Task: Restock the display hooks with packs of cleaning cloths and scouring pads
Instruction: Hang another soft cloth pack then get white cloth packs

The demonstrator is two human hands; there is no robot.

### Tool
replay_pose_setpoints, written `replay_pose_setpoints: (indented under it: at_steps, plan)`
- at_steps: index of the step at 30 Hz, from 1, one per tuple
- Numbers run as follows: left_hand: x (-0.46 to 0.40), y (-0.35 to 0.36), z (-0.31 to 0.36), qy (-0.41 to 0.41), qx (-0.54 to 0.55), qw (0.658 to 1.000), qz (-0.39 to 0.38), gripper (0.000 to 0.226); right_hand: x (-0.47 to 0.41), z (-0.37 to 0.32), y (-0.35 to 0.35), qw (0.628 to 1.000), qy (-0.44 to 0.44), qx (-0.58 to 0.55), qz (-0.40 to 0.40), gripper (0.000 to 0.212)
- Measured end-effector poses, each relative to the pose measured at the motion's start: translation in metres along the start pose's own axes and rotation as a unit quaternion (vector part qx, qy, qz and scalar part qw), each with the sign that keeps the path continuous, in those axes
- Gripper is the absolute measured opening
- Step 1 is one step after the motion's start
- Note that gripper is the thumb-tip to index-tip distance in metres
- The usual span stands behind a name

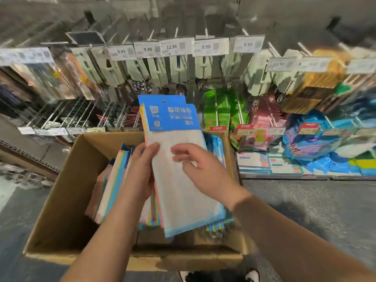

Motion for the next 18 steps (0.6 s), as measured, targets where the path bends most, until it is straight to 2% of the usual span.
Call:
replay_pose_setpoints:
  at_steps: [2, 4, 5, 7, 10, 12, 13, 14, 15, 17, 18]
  plan:
    - [0.007, 0.025, 0.000, -0.012, 0.032, 0.999, -0.020, 0.081, 0.012, -0.001, -0.038, 0.993, -0.025, 0.016, 0.118, 0.031]
    - [0.015, 0.055, 0.000, -0.025, 0.036, 0.998, -0.046, 0.070, 0.026, 0.007, -0.086, 0.976, 0.009, 0.029, 0.217, 0.028]
    - [0.018, 0.073, -0.001, -0.031, 0.032, 0.997, -0.064, 0.062, 0.034, 0.012, -0.110, 0.972, 0.054, 0.004, 0.230, 0.041]
    - [0.027, 0.114, -0.003, -0.034, 0.025, 0.994, -0.106, 0.058, 0.054, 0.026, -0.150, 0.962, 0.134, -0.131, 0.197, 0.076]
    - [0.041, 0.187, -0.017, -0.031, 0.008, 0.988, -0.149, 0.063, 0.098, 0.052, -0.210, 0.940, 0.130, -0.258, 0.184, 0.116]
    - [0.050, 0.248, -0.028, -0.048, -0.033, 0.980, -0.188, 0.072, 0.137, 0.071, -0.250, 0.932, 0.106, -0.287, 0.193, 0.124]
    - [0.059, 0.286, -0.029, -0.058, -0.054, 0.975, -0.205, 0.067, 0.162, 0.074, -0.269, 0.927, 0.111, -0.295, 0.205, 0.127]
    - [0.062, 0.312, -0.040, -0.052, -0.075, 0.964, -0.248, 0.047, 0.187, 0.078, -0.288, 0.920, 0.114, -0.305, 0.219, 0.129]
    - [0.071, 0.339, -0.049, -0.055, -0.028, 0.964, -0.257, 0.030, 0.213, 0.083, -0.308, 0.911, 0.110, -0.318, 0.239, 0.125]
    - [0.086, 0.407, -0.069, -0.033, -0.094, 0.955, -0.279, 0.027, 0.268, 0.095, -0.350, 0.895, 0.092, -0.346, 0.268, 0.120]
    - [0.087, 0.442, -0.085, -0.003, -0.147, 0.949, -0.279, 0.044, 0.294, 0.101, -0.370, 0.890, 0.082, -0.352, 0.278, 0.115]
Point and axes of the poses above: each hand's wrist, its own x-axis away from the middle knuckle, its own y-axis out of the palm, z = x × y, the point moved 1 cm from there along -x, towards the middle knuckle, and after that the axes turned 10 degrees about -z, right-handed, at the moved point
